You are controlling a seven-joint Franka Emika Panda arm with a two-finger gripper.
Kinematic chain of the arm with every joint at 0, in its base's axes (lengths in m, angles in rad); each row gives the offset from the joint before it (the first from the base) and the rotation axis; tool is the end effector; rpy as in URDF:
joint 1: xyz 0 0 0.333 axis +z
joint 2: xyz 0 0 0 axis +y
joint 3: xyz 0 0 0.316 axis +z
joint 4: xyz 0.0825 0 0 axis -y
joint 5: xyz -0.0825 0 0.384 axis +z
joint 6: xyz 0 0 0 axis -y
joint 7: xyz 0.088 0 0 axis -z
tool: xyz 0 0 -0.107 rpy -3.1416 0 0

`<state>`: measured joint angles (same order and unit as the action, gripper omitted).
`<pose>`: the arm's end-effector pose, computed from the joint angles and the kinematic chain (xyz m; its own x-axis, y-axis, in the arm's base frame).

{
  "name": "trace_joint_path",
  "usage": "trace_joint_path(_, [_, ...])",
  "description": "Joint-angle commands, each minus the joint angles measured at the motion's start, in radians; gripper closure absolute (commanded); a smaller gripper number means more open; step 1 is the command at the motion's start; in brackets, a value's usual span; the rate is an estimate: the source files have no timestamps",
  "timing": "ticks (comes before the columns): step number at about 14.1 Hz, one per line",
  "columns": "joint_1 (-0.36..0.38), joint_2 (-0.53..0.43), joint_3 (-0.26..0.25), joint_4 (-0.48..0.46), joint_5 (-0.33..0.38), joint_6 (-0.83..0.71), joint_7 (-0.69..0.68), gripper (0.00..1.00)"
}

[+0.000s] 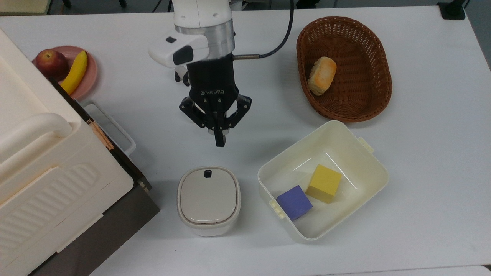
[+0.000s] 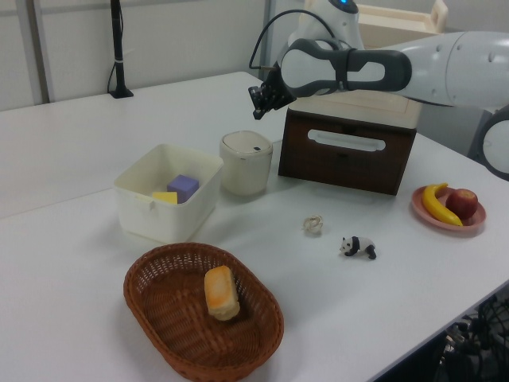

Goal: Open the trash can
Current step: 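Move the gripper over the small cream trash can lid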

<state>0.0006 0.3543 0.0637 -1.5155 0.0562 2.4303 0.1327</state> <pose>0.7085 0.0388 0.5231 0.8463 -0.1349 0.5153 -0.0689 -0.9870 -0.1452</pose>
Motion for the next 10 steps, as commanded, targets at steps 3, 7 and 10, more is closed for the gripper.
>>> trace_joint_path(3, [0.002, 0.066, 0.011, 0.041, -0.002, 0.056, 0.001, 1.0])
trace_joint_path(7, [0.002, 0.089, 0.004, 0.054, -0.041, 0.07, 0.002, 1.0])
trace_joint_path(10, [-0.002, 0.092, -0.001, 0.052, -0.049, 0.07, 0.001, 1.0])
